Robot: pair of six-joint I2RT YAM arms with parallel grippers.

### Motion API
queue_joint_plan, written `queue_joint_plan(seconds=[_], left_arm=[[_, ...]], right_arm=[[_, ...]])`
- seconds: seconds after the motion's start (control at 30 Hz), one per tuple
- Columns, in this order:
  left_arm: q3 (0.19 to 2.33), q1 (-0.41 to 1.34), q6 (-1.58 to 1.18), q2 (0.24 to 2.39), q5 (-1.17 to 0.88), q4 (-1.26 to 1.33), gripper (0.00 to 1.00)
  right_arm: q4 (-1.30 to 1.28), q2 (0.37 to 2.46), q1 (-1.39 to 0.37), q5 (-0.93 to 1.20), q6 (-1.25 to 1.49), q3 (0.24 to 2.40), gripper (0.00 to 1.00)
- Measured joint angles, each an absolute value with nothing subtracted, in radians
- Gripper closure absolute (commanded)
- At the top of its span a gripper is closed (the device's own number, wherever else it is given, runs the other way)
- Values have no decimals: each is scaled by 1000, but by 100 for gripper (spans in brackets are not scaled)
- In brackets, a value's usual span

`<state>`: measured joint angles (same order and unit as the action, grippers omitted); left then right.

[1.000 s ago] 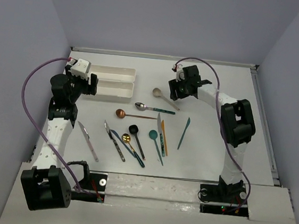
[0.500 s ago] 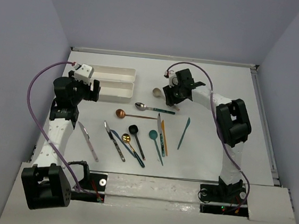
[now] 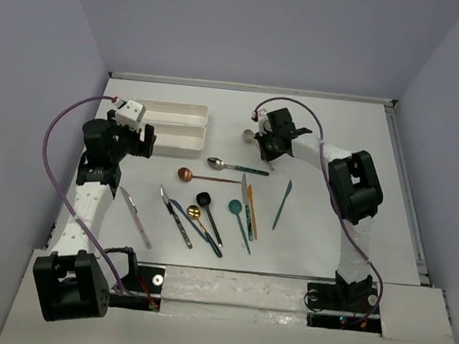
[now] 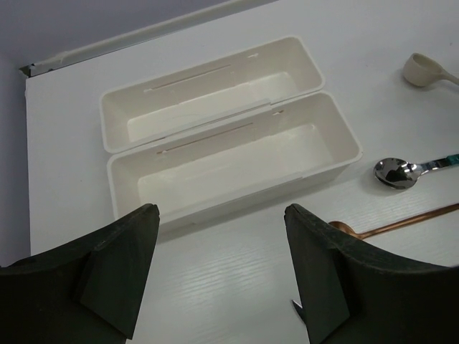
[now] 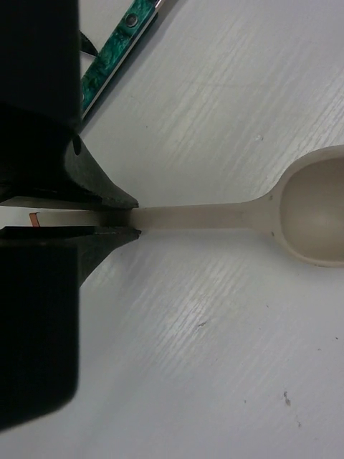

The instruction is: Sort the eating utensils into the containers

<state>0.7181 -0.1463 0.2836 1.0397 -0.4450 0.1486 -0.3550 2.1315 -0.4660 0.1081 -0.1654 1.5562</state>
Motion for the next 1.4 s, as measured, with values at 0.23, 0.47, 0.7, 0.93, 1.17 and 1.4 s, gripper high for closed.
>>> queue_joint_plan(seconds=[0.23,0.47,0.7,0.93,1.17,1.4], left_arm=[[715,-146,283,1013,-493,147,21],[716,-146,268,986,-594,144,26],[748,-146,210,984,-760,129,15],[775,-146,182,906,-728,128,21],[787,-146,139,925,-765,132,23],[763,-117,-41,1048,-791,243,26]], right_arm=[[-282,2008,-500,14,-170,1422,100],[-52,1752,-635,-159,-149,1327,100],[84,1827,-833,-214,-142,1491,100],[58,1976,-917,-223,-171,1593,100],[29,1988,-918,-245,-198,1599,100],[31,1988,-934,-249,-153,1648,100]])
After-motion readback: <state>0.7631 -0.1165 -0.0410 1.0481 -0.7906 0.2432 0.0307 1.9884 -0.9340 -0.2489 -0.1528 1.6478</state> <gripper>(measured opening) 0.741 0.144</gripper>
